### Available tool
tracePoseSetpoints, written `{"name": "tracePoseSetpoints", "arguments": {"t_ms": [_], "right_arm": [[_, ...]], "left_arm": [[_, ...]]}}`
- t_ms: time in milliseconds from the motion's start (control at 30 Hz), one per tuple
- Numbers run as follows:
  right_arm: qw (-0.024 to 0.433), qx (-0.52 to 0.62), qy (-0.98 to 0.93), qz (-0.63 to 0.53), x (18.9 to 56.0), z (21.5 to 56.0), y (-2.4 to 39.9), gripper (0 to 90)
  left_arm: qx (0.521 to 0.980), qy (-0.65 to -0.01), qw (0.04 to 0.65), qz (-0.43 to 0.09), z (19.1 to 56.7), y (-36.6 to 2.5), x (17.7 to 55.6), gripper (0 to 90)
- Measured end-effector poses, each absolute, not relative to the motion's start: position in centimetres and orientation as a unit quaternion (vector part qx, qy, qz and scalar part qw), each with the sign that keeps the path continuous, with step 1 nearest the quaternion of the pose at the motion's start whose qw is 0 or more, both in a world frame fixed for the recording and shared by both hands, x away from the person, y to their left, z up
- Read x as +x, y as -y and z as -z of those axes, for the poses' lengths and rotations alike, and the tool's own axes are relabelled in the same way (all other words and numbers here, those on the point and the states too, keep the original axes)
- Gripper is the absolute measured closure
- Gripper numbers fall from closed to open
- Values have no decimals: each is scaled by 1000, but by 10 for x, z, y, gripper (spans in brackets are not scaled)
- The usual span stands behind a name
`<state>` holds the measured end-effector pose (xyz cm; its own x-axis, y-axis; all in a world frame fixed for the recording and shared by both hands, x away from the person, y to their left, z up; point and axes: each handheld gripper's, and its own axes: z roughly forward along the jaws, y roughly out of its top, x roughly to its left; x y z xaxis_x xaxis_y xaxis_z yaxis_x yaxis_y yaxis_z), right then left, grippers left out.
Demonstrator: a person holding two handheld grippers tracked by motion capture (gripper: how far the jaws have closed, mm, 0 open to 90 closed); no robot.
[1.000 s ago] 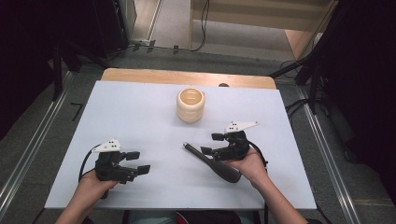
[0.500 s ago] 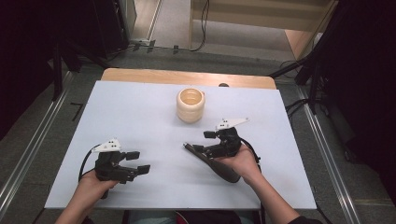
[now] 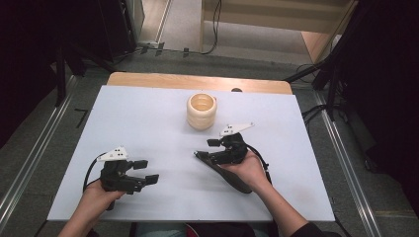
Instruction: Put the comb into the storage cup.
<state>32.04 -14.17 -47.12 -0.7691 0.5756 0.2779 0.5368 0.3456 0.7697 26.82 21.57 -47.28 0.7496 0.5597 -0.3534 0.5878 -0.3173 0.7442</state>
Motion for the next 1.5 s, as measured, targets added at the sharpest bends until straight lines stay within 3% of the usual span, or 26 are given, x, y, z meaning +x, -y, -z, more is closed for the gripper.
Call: {"name": "tracePoseSetpoints", "arguments": {"t_ms": [33,300,1500], "right_arm": [[21,339,-820,-461,320,471,142,378],[15,338,-830,-444,323,478,139,865],[17,319,-867,-383,333,503,126,876]], "left_arm": [[811,-354,465,15,473,-216,268,218],[812,-352,466,15,473,-216,268,219],[813,-350,465,13,472,-216,268,219]]}}
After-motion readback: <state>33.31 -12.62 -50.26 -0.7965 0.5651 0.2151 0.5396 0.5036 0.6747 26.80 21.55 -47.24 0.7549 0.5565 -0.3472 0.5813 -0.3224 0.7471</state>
